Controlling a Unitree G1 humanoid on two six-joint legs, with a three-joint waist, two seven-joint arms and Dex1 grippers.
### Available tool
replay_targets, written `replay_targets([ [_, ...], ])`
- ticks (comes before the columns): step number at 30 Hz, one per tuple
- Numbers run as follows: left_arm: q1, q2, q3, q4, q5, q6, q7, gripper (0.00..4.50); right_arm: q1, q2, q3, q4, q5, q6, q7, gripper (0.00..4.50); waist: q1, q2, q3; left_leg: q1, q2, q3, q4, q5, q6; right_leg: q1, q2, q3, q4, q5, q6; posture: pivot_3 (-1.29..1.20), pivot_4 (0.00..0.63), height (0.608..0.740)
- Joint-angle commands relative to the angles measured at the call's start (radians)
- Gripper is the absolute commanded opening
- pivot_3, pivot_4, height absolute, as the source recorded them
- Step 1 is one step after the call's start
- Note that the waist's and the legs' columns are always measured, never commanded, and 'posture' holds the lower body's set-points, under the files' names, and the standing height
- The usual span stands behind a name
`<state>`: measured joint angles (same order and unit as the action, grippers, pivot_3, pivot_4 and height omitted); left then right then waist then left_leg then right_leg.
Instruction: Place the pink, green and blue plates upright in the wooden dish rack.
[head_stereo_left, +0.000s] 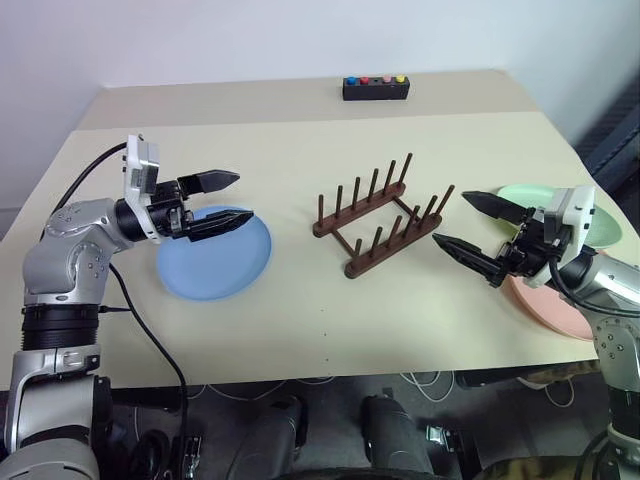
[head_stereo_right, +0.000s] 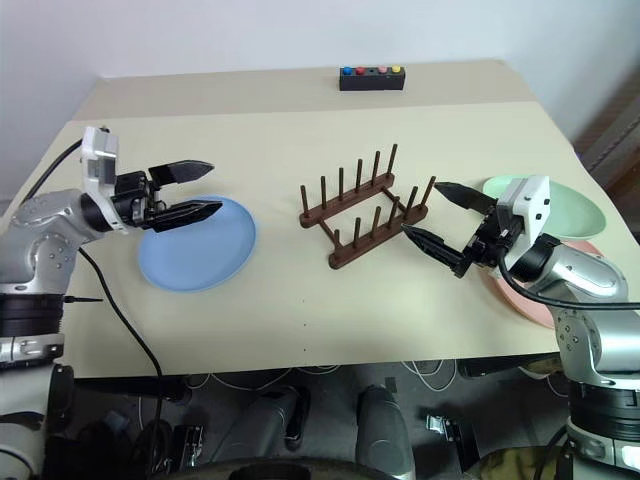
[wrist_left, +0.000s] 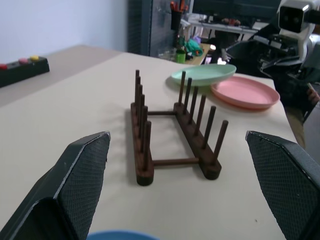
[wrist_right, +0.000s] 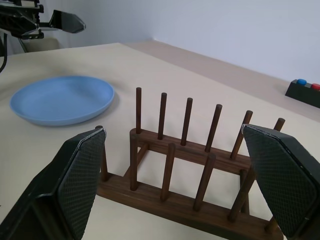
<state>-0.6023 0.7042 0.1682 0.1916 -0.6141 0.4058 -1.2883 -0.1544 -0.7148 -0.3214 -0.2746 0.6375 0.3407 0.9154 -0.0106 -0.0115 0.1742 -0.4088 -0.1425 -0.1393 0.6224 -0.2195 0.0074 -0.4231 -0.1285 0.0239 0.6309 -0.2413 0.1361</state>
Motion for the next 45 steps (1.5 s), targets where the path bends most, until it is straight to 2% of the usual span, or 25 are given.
replay_targets([
  [1, -0.024, 0.008, 0.000, 0.006, 0.008, -0.016, -0.019, 4.50, -0.005, 0.002, -0.015, -0.039, 0.004, -0.022, -0.007, 4.47, -0.001, 0.000, 0.000, 0.000, 0.000, 0.000, 0.000, 0.000, 0.000, 0.000, 0.000, 0.000, 0.000, 0.000, 0.000, 0.00, 0.150, 0.740],
  [10, -0.068, -0.008, -0.013, 0.050, 0.025, -0.023, -0.036, 4.50, 0.003, -0.002, -0.024, -0.055, 0.009, -0.022, -0.020, 4.47, 0.000, 0.000, 0.000, 0.000, 0.000, 0.000, 0.000, 0.000, 0.000, 0.000, 0.000, 0.000, 0.000, 0.000, 0.000, 0.00, 0.150, 0.740],
  [16, -0.045, -0.038, -0.009, 0.025, 0.023, -0.036, -0.012, 4.50, 0.010, -0.007, -0.022, -0.030, 0.030, 0.000, 0.002, 4.47, 0.000, 0.000, 0.000, 0.000, 0.000, 0.000, 0.000, 0.000, 0.000, 0.000, 0.000, 0.000, 0.000, 0.000, 0.000, 0.00, 0.150, 0.740],
  [21, 0.004, -0.044, -0.004, -0.003, 0.014, -0.024, -0.010, 4.50, 0.051, -0.047, -0.053, -0.016, -0.034, -0.024, -0.007, 4.47, 0.000, 0.000, 0.000, 0.000, 0.000, 0.000, 0.000, 0.000, 0.000, 0.000, 0.000, 0.000, 0.000, 0.000, 0.000, 0.00, 0.150, 0.740],
  [25, -0.025, -0.041, -0.005, 0.020, 0.012, -0.004, -0.005, 4.50, 0.108, -0.086, -0.118, 0.004, -0.084, -0.035, -0.031, 4.47, 0.005, 0.000, 0.000, 0.000, 0.000, 0.000, 0.002, 0.000, 0.000, 0.001, 0.000, 0.000, 0.000, 0.000, 0.000, 0.00, 0.150, 0.740],
  [30, -0.013, -0.026, -0.013, 0.017, 0.002, 0.017, -0.043, 4.50, 0.226, -0.151, -0.147, -0.018, -0.162, 0.040, -0.074, 4.47, 0.003, 0.000, 0.000, 0.000, 0.000, 0.000, 0.001, 0.000, 0.000, 0.001, 0.000, 0.000, 0.000, 0.000, 0.000, 0.00, 0.150, 0.740],
  [36, 0.007, -0.007, -0.046, -0.039, -0.029, 0.063, -0.142, 4.50, 0.365, -0.233, -0.223, -0.082, -0.166, 0.249, -0.094, 4.47, 0.001, 0.000, 0.000, 0.000, 0.000, 0.000, 0.002, 0.000, 0.000, 0.001, 0.000, 0.000, 0.000, 0.000, 0.000, 0.00, 0.150, 0.740],
  [45, 0.033, 0.065, -0.055, -0.195, -0.143, 0.224, -0.250, 4.50, 0.394, -0.301, -0.240, -0.062, -0.138, 0.499, -0.099, 4.47, 0.001, 0.000, 0.000, 0.000, 0.000, 0.000, 0.001, 0.000, 0.001, 0.001, 0.000, 0.000, 0.000, 0.000, 0.000, 0.00, 0.150, 0.740],
])
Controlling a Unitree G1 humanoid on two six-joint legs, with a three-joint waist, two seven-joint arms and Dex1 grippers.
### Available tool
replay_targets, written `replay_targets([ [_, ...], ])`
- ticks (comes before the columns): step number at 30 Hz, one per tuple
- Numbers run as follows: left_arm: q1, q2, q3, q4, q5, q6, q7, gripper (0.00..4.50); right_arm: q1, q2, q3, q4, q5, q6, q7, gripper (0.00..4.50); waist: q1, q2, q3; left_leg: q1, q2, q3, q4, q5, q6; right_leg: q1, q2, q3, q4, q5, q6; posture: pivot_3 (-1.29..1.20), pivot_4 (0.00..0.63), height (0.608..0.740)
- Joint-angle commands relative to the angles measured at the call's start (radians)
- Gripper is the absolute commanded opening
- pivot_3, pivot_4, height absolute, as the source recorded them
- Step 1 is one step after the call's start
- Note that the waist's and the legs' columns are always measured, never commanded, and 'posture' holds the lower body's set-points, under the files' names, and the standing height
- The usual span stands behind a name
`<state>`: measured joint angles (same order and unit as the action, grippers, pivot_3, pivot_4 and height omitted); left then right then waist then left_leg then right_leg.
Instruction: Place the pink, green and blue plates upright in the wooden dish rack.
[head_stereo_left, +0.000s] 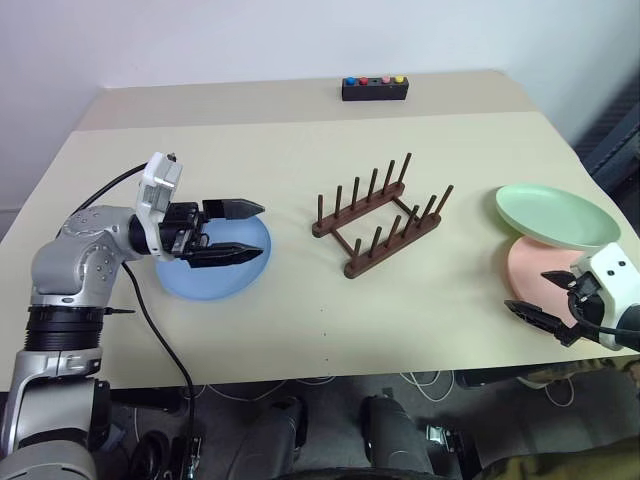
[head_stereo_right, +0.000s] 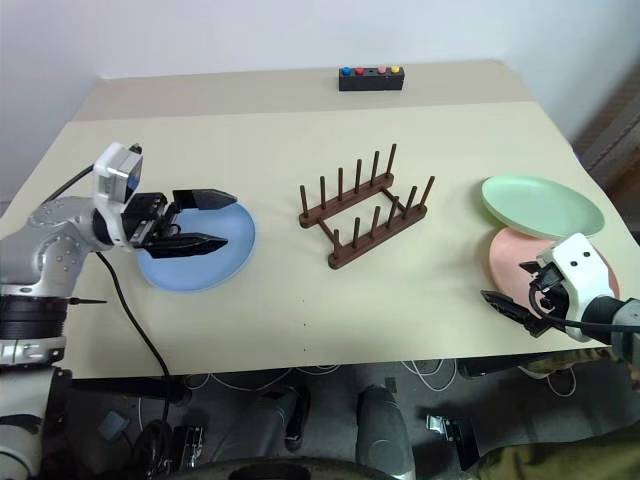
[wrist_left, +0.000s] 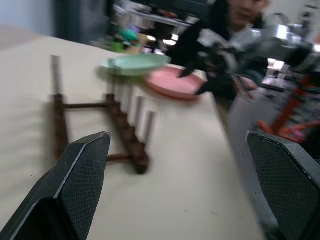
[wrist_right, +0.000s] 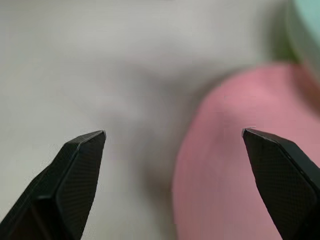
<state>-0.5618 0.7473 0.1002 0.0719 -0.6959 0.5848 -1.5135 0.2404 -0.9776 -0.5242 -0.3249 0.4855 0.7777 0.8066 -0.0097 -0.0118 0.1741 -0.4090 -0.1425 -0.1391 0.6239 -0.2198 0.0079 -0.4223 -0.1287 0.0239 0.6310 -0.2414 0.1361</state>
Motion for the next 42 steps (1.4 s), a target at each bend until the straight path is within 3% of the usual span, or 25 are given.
replay_targets([
  [1, -0.004, 0.025, 0.011, -0.093, -0.064, 0.046, -0.028, 4.50, -0.003, -0.044, -0.035, -0.010, 0.012, 0.076, 0.014, 4.47, 0.001, 0.000, 0.000, 0.000, 0.000, 0.000, 0.000, 0.000, 0.000, 0.000, 0.000, 0.000, 0.000, 0.000, 0.000, 0.00, 0.150, 0.740],
  [17, 0.026, -0.022, -0.014, -0.151, 0.012, -0.106, 0.030, 4.50, -0.007, -0.066, 0.052, 0.048, -0.065, 0.118, 0.019, 4.47, 0.003, 0.000, 0.000, 0.000, 0.000, 0.000, 0.001, 0.000, 0.000, 0.001, -0.001, -0.001, -0.001, 0.000, 0.000, 0.00, 0.150, 0.740],
  [20, 0.023, -0.023, -0.018, -0.147, 0.012, -0.108, 0.035, 4.50, -0.011, -0.056, 0.067, 0.059, -0.076, 0.108, 0.013, 3.24, 0.002, 0.000, 0.000, 0.000, 0.000, 0.000, 0.001, 0.000, 0.000, 0.001, -0.001, -0.001, -0.001, 0.000, 0.000, 0.00, 0.150, 0.740],
  [26, 0.011, -0.022, -0.025, -0.137, 0.016, -0.113, 0.046, 4.50, -0.036, -0.057, 0.098, 0.133, -0.148, 0.026, -0.017, 0.28, 0.001, 0.000, 0.000, 0.000, 0.000, 0.000, 0.002, 0.000, 0.000, 0.002, 0.000, -0.001, -0.001, 0.000, 0.000, 0.00, 0.150, 0.740],
  [27, 0.010, -0.022, -0.027, -0.136, 0.017, -0.114, 0.046, 4.50, -0.031, -0.064, 0.098, 0.132, -0.153, 0.023, -0.010, 0.07, 0.001, -0.001, 0.000, 0.000, 0.000, 0.000, 0.002, 0.000, 0.000, 0.002, 0.000, -0.001, -0.001, 0.000, 0.000, 0.00, 0.150, 0.740],
  [32, 0.001, -0.025, -0.032, -0.122, 0.021, -0.118, 0.049, 4.50, -0.013, -0.077, 0.040, 0.059, -0.102, 0.072, 0.043, 0.07, 0.017, -0.001, 0.000, 0.000, 0.000, 0.000, 0.003, -0.001, 0.002, 0.003, 0.000, -0.001, -0.001, 0.000, 0.000, 0.00, 0.150, 0.740],
  [42, -0.004, -0.033, -0.027, -0.102, 0.020, -0.110, 0.055, 4.50, -0.041, -0.165, -0.199, -0.157, 0.198, 0.346, 0.264, 0.07, 0.022, -0.001, 0.000, 0.000, 0.000, 0.000, 0.004, -0.002, 0.002, 0.004, 0.000, -0.001, -0.002, 0.000, 0.000, 0.00, 0.150, 0.740],
])
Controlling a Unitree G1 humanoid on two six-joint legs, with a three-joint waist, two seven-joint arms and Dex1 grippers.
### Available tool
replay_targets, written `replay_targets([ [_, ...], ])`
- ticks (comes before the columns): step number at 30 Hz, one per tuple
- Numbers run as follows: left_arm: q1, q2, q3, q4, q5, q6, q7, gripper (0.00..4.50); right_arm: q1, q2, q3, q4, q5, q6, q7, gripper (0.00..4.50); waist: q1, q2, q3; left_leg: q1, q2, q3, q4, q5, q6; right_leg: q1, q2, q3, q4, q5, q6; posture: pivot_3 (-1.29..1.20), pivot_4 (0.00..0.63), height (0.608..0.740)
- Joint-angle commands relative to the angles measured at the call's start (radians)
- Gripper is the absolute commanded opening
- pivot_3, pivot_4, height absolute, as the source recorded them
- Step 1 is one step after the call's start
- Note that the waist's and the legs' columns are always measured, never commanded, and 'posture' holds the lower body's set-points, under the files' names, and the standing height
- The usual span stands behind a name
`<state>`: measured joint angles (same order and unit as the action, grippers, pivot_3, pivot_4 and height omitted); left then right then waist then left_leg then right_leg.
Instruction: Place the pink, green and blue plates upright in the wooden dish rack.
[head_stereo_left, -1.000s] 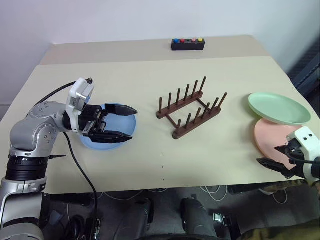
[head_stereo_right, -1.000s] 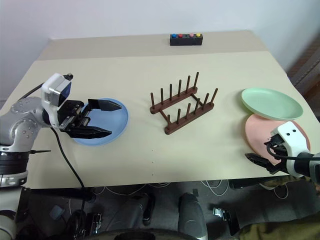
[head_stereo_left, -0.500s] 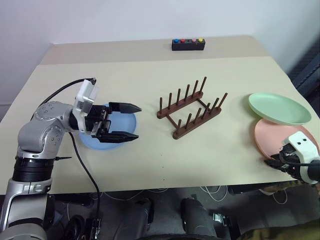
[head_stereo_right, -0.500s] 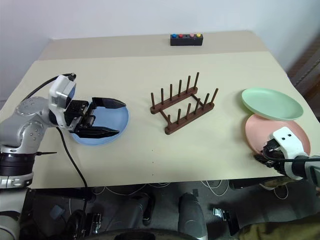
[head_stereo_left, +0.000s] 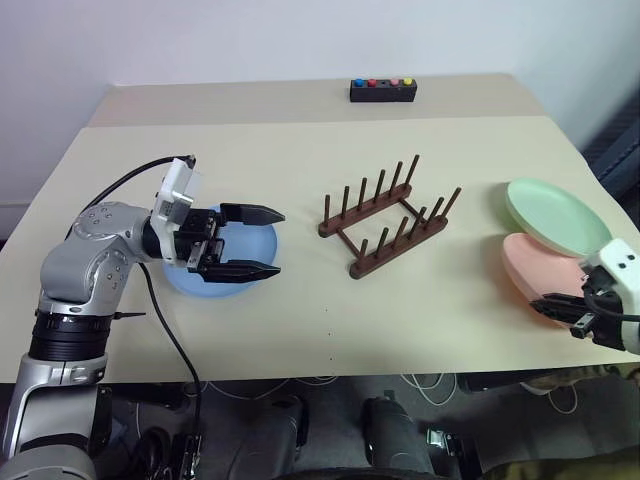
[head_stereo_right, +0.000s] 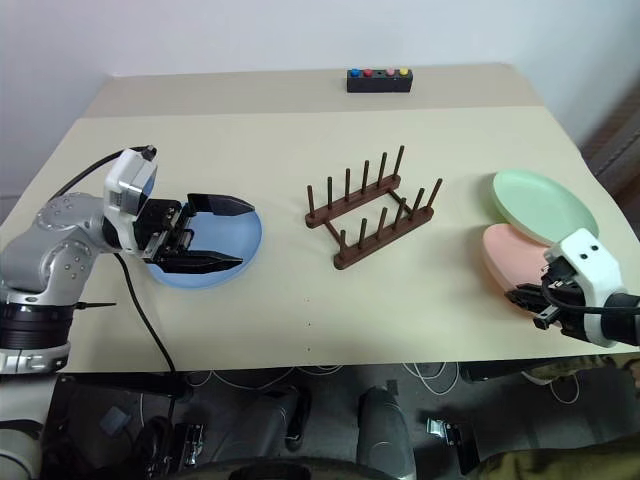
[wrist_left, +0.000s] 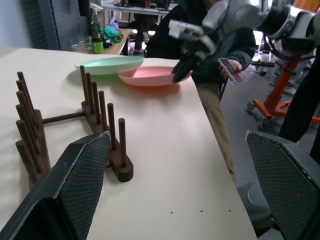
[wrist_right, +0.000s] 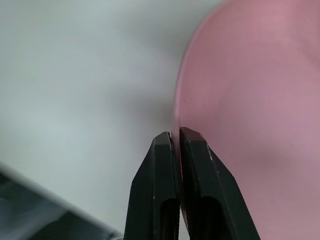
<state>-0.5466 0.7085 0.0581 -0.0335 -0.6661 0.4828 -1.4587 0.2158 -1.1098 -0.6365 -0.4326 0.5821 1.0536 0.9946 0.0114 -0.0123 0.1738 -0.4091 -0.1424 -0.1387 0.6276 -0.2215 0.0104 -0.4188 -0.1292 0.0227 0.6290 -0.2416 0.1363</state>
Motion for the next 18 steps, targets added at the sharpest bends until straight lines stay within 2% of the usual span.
replay_targets([
  [1, -0.021, 0.005, 0.015, 0.007, -0.009, -0.008, 0.000, 4.50, -0.018, -0.043, -0.107, -0.054, 0.125, 0.088, 0.097, 0.07, 0.001, 0.000, 0.000, 0.000, 0.000, 0.000, 0.000, 0.000, 0.000, 0.000, 0.000, 0.000, 0.000, 0.000, 0.000, 0.00, 0.150, 0.740],
  [5, -0.026, 0.004, 0.018, 0.015, -0.009, -0.010, 0.003, 4.50, -0.069, -0.055, -0.177, -0.036, 0.246, 0.159, 0.152, 0.07, 0.001, 0.000, 0.000, 0.000, 0.000, 0.000, 0.001, 0.000, 0.001, 0.000, 0.000, 0.000, -0.001, 0.000, 0.000, 0.00, 0.150, 0.740],
  [8, -0.027, 0.003, 0.019, 0.018, -0.008, -0.012, 0.007, 4.50, -0.124, -0.057, -0.193, 0.001, 0.285, 0.180, 0.139, 0.07, 0.001, 0.000, 0.000, 0.000, 0.000, 0.000, 0.001, 0.000, 0.001, 0.000, -0.002, -0.001, -0.001, 0.000, 0.000, 0.00, 0.150, 0.740],
  [18, -0.022, 0.011, 0.029, 0.008, -0.014, -0.011, 0.017, 4.50, -0.077, -0.035, -0.114, -0.005, 0.231, 0.081, 0.112, 0.07, 0.001, 0.000, 0.000, -0.001, 0.000, 0.001, 0.001, -0.001, 0.001, 0.000, -0.003, -0.001, -0.001, 0.000, 0.000, 0.00, 0.150, 0.740],
])
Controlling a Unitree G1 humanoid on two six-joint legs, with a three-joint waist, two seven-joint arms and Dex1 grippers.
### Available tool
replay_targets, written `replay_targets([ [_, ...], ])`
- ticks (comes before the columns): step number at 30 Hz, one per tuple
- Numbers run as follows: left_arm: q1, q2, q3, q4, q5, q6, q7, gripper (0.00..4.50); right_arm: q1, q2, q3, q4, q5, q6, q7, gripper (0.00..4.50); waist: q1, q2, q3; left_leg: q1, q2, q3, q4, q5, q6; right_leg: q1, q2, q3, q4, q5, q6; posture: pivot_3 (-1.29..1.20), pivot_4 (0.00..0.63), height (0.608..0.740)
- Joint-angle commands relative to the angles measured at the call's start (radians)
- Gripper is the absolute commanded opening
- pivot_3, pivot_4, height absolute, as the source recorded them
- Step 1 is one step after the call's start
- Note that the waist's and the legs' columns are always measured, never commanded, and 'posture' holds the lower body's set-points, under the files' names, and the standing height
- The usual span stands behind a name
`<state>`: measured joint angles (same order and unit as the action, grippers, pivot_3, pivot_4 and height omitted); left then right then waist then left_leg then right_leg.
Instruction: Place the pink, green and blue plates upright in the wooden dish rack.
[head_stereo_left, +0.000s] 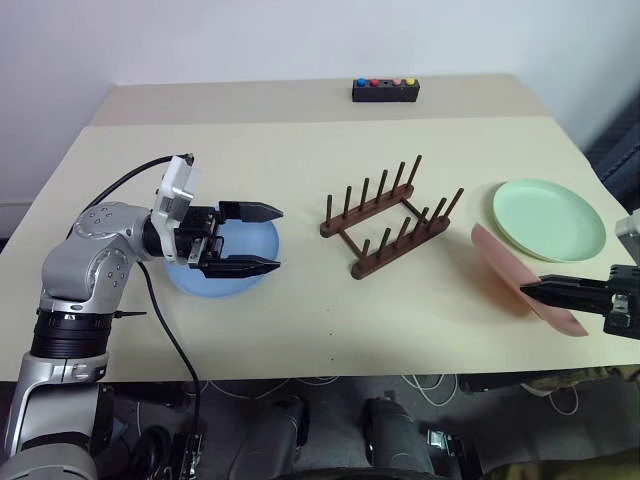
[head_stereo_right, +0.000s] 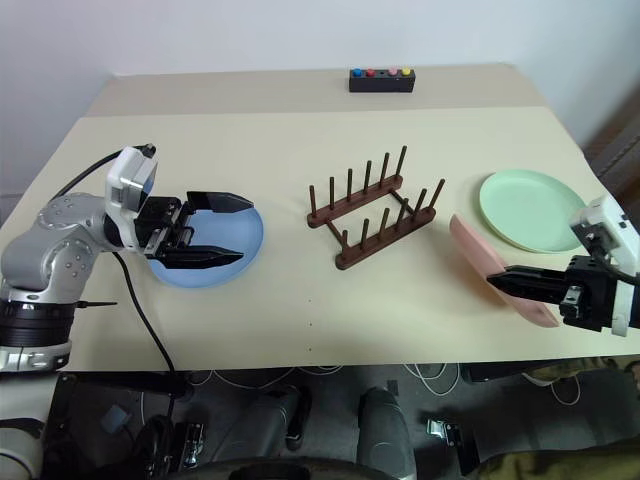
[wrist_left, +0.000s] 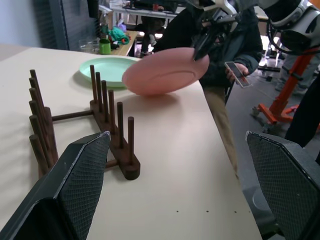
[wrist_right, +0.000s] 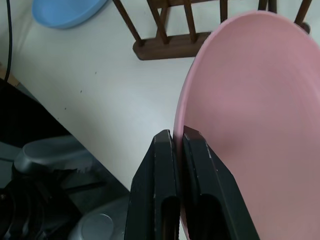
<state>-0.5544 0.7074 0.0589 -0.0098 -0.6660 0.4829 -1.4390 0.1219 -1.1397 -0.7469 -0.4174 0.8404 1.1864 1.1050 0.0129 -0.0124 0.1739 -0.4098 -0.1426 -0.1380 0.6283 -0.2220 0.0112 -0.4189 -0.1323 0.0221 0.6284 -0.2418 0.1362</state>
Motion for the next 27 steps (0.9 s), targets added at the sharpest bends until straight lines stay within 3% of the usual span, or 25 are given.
replay_targets([
  [1, -0.017, 0.014, 0.031, -0.016, -0.017, -0.006, -0.002, 4.50, 0.044, -0.020, 0.007, -0.022, -0.067, -0.091, 0.012, 0.07, 0.000, 0.000, 0.000, 0.000, 0.000, 0.000, 0.000, 0.000, 0.000, 0.000, 0.000, 0.000, 0.000, 0.000, 0.000, 0.00, 0.150, 0.740],
  [4, -0.020, 0.016, 0.034, -0.018, -0.023, 0.002, 0.002, 4.50, 0.049, -0.042, -0.003, -0.014, -0.073, -0.116, 0.035, 0.07, 0.000, 0.000, 0.000, 0.000, 0.000, 0.000, 0.000, 0.000, 0.000, 0.000, 0.000, 0.000, 0.000, 0.000, 0.000, 0.00, 0.150, 0.740],
  [8, -0.020, 0.016, 0.037, -0.019, -0.027, 0.008, 0.002, 4.50, 0.224, -0.096, 0.020, -0.009, -0.282, -0.272, 0.084, 0.07, 0.002, -0.001, 0.000, 0.000, 0.000, 0.000, 0.000, 0.000, 0.000, 0.000, 0.000, 0.000, 0.000, 0.000, 0.000, 0.00, 0.150, 0.740],
  [14, -0.028, 0.016, 0.035, -0.013, -0.029, 0.010, 0.000, 4.50, 0.339, -0.089, 0.074, -0.038, -0.436, -0.411, 0.082, 0.07, 0.000, 0.000, 0.000, 0.000, -0.001, 0.001, 0.001, 0.000, 0.000, 0.000, 0.000, 0.000, 0.000, 0.000, 0.001, 0.00, 0.150, 0.740],
  [18, -0.039, 0.016, 0.028, -0.008, -0.030, 0.014, -0.002, 4.50, 0.345, -0.075, 0.165, 0.016, -0.563, -0.523, 0.001, 0.07, -0.001, -0.001, 0.000, 0.000, 0.000, 0.001, 0.001, 0.000, 0.000, 0.000, 0.000, 0.000, 0.000, -0.001, 0.000, 0.00, 0.150, 0.740],
  [23, -0.047, 0.019, 0.024, -0.001, -0.027, 0.015, -0.006, 4.50, 0.236, 0.037, 0.237, 0.011, -0.509, -0.508, -0.065, 0.07, -0.001, -0.001, 0.000, 0.000, 0.000, 0.001, 0.001, 0.000, 0.000, 0.001, 0.000, 0.000, 0.000, -0.001, 0.000, 0.00, 0.150, 0.740],
  [27, -0.050, 0.024, 0.023, -0.001, -0.027, 0.020, -0.009, 4.50, 0.245, 0.040, 0.314, 0.111, -0.655, -0.609, -0.158, 0.07, 0.000, -0.001, 0.000, 0.000, 0.000, 0.001, 0.001, 0.000, 0.000, 0.000, 0.000, 0.000, 0.000, -0.001, 0.000, 0.00, 0.150, 0.740],
])
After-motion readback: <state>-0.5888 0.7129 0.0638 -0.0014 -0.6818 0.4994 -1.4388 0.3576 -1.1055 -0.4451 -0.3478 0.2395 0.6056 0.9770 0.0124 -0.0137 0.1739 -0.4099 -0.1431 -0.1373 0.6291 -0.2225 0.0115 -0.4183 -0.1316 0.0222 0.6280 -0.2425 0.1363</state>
